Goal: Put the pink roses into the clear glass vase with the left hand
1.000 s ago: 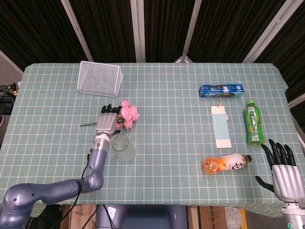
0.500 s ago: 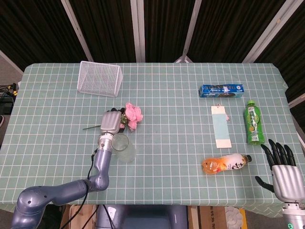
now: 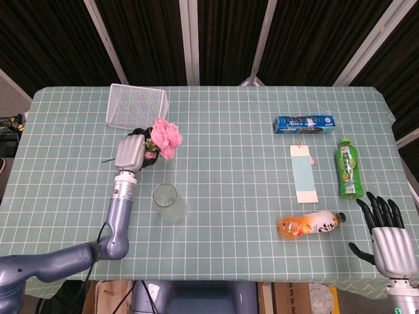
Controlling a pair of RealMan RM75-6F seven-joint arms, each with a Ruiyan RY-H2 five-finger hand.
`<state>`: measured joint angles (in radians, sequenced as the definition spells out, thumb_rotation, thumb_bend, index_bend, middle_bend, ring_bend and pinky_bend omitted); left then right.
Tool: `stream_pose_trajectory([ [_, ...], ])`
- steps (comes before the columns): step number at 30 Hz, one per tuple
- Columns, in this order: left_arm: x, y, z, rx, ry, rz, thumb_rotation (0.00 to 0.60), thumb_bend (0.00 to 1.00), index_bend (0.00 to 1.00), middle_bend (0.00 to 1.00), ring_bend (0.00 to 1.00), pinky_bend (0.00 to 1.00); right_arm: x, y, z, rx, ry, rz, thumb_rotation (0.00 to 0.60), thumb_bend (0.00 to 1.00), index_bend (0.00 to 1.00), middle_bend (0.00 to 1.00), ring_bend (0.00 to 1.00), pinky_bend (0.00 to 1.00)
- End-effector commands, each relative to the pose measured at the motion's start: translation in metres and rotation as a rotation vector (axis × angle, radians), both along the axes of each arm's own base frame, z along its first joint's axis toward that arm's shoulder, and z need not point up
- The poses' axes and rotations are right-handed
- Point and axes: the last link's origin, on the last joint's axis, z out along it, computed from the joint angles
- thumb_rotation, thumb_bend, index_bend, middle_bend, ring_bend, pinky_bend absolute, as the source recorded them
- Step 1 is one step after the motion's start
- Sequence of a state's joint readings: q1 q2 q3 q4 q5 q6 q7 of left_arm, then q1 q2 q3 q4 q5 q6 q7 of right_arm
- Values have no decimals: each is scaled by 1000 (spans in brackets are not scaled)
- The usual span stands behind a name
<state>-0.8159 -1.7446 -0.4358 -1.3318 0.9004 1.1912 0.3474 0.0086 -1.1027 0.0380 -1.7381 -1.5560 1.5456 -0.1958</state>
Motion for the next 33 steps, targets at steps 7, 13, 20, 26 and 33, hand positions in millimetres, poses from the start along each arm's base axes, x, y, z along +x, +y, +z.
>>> stream_pose_trajectory([
  [7, 21, -11, 100, -10, -540, -94, 600, 506, 341, 440, 268, 384, 2, 1, -1, 2, -3, 7, 600, 154, 144, 36, 0, 0],
  [13, 55, -39, 125, -122, -788, -159, 600, 506, 348, 449, 268, 369, 1, 1, 1, -1, -13, 6, 600, 154, 144, 36, 0, 0],
  [20, 88, -73, 138, -288, -976, -234, 600, 506, 350, 447, 267, 361, 1, 0, 0, 1, -9, 5, 600, 154, 144, 36, 0, 0],
  [26, 105, -91, 145, -346, -1015, -281, 600, 506, 350, 445, 267, 361, 0, 0, 0, 0, -9, 2, 600, 155, 143, 36, 0, 0],
  [33, 112, -102, 143, -377, -998, -297, 600, 505, 350, 444, 267, 361, 0, 0, 2, -8, -12, 0, 600, 154, 144, 36, 0, 0],
])
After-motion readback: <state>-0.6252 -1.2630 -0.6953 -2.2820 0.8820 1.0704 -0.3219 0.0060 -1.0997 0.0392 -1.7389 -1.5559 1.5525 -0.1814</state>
